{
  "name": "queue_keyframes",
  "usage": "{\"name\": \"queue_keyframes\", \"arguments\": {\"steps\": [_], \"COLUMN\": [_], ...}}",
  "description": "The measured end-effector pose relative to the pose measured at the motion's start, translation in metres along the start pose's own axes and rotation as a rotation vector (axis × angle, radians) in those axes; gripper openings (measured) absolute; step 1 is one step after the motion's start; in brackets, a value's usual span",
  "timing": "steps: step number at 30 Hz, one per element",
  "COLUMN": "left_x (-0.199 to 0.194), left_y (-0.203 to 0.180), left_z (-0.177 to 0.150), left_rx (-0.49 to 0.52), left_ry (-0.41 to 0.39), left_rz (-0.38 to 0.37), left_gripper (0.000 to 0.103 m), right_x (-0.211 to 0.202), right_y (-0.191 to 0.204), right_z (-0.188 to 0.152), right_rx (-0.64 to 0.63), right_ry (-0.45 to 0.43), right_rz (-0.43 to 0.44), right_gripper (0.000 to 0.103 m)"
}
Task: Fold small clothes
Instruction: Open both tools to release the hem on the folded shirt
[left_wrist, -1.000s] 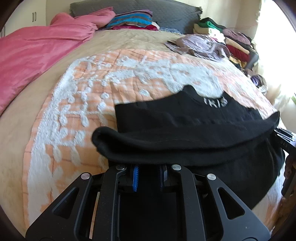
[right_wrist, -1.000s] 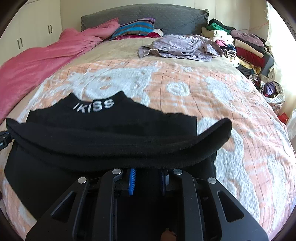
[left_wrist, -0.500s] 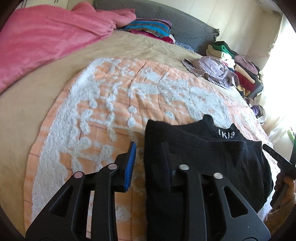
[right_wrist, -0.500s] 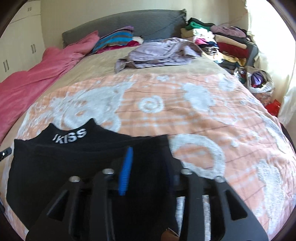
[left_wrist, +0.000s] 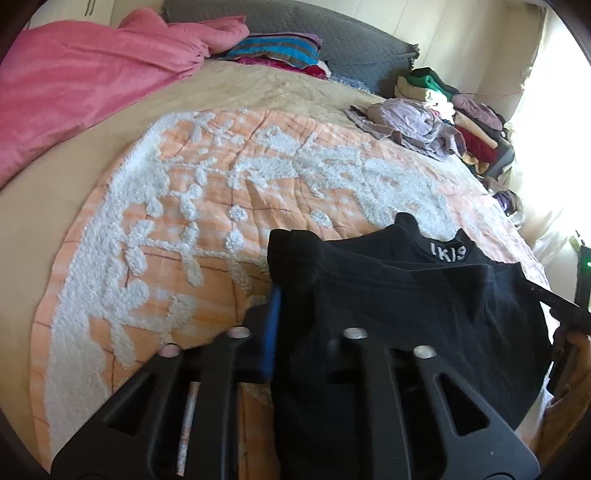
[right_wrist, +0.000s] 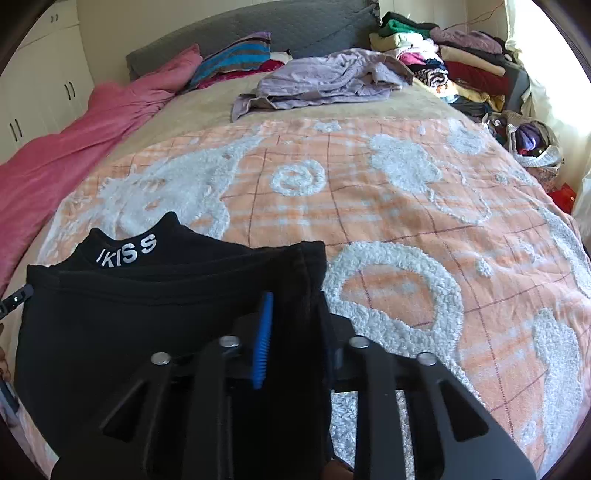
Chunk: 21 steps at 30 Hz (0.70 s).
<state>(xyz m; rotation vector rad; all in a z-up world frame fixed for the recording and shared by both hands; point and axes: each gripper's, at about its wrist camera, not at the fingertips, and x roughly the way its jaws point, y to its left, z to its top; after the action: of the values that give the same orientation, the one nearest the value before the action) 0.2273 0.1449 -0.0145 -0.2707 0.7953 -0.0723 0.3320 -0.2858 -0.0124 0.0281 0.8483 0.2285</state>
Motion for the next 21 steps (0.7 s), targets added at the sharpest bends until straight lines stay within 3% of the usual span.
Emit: {"name": "queue_keyframes", "arguments": {"steps": [7,11,21], "left_x": [-0.036,-0.043,0.003], "left_y": [0.008,0.007,0.014], "left_z": [0.013,0.021,0.011], "left_rx": [-0.025,-0.019,-0.014], "left_ry": [-0.08,-0.113,-0.016], "left_rz": [-0.059,-0.045,0.052], "left_gripper": [0.004,0.004,0.004], "right_x": [-0.032,-0.041,0.0], "right_y": [-0.005,-0.011,-0.019], "right_z": [0.011,0.024,0.013], "right_rx": [0.044,0.112,0.172], "right_ry": [-0.068,-0.119,-0.064], "right_rz": [0.047,0.087,0.048], "right_gripper": [0.008,0.008,0.008]}}
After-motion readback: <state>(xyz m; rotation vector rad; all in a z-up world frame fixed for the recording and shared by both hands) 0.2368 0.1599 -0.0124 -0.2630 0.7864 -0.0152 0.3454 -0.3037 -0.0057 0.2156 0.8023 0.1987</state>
